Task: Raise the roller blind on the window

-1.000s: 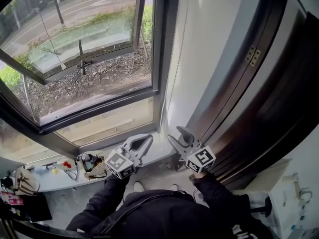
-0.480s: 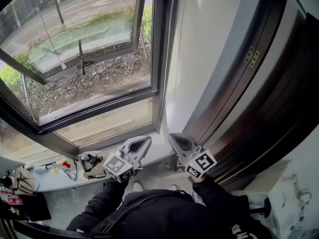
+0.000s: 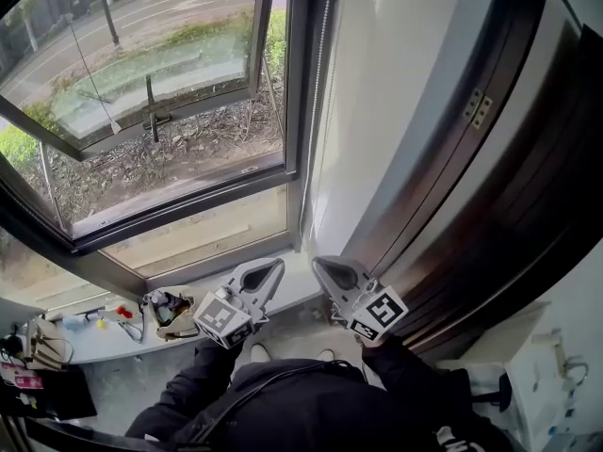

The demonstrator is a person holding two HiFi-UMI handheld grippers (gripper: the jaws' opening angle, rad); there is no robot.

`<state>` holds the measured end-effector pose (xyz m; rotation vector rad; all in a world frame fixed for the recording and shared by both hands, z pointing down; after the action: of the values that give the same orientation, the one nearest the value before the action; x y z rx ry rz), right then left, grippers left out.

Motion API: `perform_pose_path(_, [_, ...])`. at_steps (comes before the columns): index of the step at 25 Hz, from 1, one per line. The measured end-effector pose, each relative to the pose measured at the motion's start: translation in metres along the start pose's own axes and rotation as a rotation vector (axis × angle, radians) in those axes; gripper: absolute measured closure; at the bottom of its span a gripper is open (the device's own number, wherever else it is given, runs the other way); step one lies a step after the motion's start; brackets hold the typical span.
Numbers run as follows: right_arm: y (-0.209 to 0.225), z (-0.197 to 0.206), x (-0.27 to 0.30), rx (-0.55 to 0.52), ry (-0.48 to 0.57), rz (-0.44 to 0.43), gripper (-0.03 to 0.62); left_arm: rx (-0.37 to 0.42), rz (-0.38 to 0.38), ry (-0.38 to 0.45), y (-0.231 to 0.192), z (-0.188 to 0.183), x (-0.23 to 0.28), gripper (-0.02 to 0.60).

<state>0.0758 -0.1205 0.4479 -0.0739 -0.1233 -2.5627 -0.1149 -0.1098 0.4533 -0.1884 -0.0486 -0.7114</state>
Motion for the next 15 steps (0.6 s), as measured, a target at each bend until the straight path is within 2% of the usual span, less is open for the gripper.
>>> perform_pose_path(7, [-0.0023,-0.0014,0.0034,-0.010,-0.006,-0.011,0.588,-0.012,0.050,0.016,0.0032,-0.0017,0.0020,0.575])
perform_pose_path(15, [-0.0013,-0.0023,0.0057,-0.015,-0.016,-0.021,0.588,-0.011,0.056,0.018,0.0024,-0.0028,0.0047,0.575])
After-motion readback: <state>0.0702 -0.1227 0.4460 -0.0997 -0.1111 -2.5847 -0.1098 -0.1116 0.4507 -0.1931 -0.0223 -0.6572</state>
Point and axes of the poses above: the fingertips, and each gripper's own axes: x forward along the fingers, y to its right, z out of its underside, the point moved 8 cm from there along -x, backward along the fingers, and after that the axes turned 10 degrees about -y, right-handed, at the moved point
